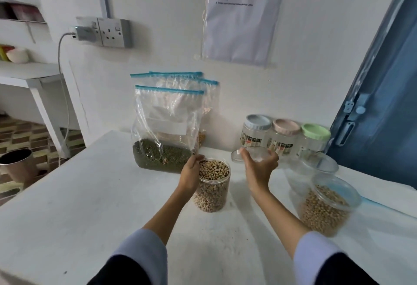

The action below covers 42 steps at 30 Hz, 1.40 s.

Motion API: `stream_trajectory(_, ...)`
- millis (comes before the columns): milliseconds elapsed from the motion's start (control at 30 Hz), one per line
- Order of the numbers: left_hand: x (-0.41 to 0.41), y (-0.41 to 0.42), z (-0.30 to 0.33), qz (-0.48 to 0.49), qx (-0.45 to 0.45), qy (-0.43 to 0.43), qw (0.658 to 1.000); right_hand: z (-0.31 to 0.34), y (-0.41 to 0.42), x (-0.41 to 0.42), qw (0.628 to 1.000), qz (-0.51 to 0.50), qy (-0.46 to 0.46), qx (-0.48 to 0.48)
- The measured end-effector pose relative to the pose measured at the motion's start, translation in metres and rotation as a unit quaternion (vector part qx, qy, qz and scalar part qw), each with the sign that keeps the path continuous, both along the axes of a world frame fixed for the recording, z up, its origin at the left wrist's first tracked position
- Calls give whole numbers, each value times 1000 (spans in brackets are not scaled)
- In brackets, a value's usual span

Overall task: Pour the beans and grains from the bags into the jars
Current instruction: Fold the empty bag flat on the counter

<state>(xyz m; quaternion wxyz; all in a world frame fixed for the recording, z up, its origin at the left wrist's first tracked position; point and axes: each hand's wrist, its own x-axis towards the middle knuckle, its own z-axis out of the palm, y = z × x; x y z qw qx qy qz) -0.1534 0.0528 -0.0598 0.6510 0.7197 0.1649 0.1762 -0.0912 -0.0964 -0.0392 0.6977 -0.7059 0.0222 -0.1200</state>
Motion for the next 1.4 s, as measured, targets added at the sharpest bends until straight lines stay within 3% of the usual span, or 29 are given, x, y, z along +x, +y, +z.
stream_trajectory(67, -4, 0, -1, -16, -45, -13, 999, -2, 12, -4, 986, 62, 97, 124)
stream_trajectory(133, -6, 3, -4, -40, -71, -25, 996, -5, 21, -11, 969, 135, 126, 166)
stream_trajectory(267, -7, 8, -13, -81, -141, -27, 986, -7, 28, -28, 970, 232, 58, 43)
stream_trajectory(433, -10, 12, -11, -127, -209, -33, 969, -21, 15, -25, 960, 276, 39, 18)
stream_trajectory(633, -8, 16, -13, -181, -188, -25, 965, -25, 6, -32, 946, 316, 3, -72)
stream_trajectory(1100, -11, 11, -17, -119, -209, -58, 969, -18, -4, -22, 925, 342, -42, -161)
stream_trajectory(1267, -14, 10, -18, -125, -184, -29, 975, -28, 4, -30, 935, 255, -111, -221)
stream_trajectory(1400, -18, 9, -21, -139, -189, -72, 969, -35, 18, -48, 930, 153, -187, -276)
